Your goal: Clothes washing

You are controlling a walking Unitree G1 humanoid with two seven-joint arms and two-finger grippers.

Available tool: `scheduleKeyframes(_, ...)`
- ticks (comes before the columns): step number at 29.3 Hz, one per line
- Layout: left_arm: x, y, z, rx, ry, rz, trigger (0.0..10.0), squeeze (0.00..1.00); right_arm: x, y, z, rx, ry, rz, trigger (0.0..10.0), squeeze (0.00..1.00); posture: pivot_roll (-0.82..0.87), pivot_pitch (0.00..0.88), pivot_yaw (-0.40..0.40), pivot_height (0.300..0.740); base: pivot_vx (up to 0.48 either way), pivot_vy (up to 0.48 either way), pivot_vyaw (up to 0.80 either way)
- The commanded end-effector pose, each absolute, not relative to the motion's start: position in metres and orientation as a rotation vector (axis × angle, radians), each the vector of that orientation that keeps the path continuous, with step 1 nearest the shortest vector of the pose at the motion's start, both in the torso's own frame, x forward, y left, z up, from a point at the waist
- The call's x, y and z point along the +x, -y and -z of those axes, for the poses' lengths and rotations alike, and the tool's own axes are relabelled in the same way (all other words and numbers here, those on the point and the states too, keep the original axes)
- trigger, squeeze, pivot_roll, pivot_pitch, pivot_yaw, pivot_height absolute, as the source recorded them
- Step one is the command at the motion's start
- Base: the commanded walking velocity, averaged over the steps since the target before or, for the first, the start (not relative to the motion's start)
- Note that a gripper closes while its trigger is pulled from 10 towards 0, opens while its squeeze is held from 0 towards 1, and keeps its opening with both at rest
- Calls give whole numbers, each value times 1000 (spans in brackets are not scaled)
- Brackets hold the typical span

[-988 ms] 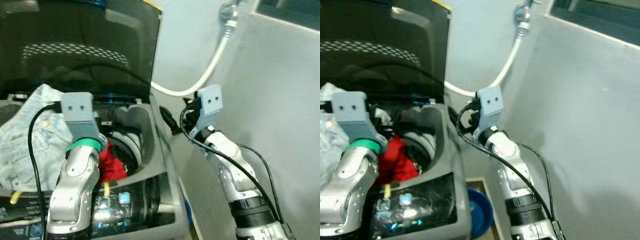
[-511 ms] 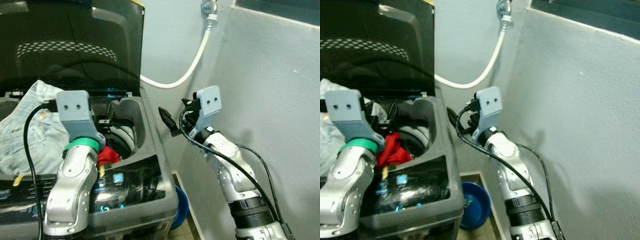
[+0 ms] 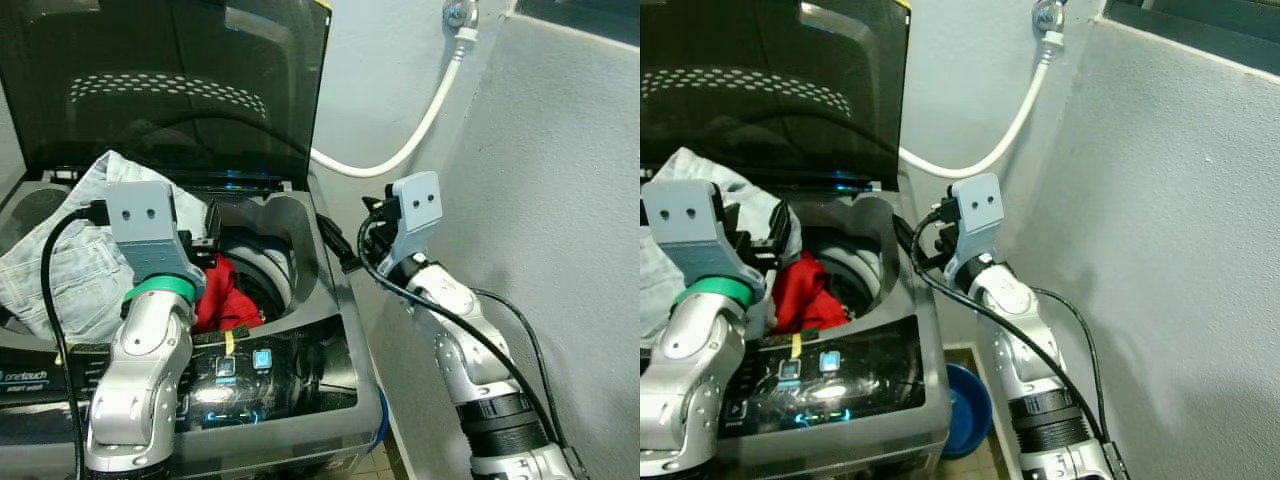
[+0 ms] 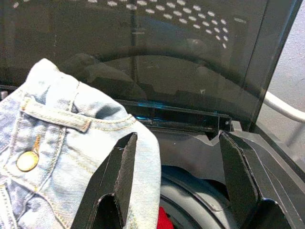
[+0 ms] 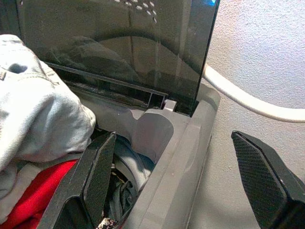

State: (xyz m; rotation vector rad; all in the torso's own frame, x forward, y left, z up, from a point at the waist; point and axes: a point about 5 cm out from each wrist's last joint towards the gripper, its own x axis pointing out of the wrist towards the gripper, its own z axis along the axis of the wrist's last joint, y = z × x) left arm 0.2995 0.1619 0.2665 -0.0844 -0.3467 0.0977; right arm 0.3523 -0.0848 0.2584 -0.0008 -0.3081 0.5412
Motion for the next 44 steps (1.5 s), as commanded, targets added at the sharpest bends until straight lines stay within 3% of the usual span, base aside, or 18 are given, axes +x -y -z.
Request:
scheduleKeyframes(1,298,-161,-263,-94,334,-94,10000,0,353,86,-260,-5,310,-541,10000,0,70,35,-81,740,-330,0,0)
scheduleKeyframes(19,299,-162,-264,-89,338,-81,10000,0,353,84,-259,1,312,-542,10000,0,74,23,-80,740,-314,0,0)
scheduleKeyframes(44,302,-176,-258,-36,297,-108,10000,0,353,84,-260,-11,312,-534,10000,0,74,28,-80,740,0,0,0)
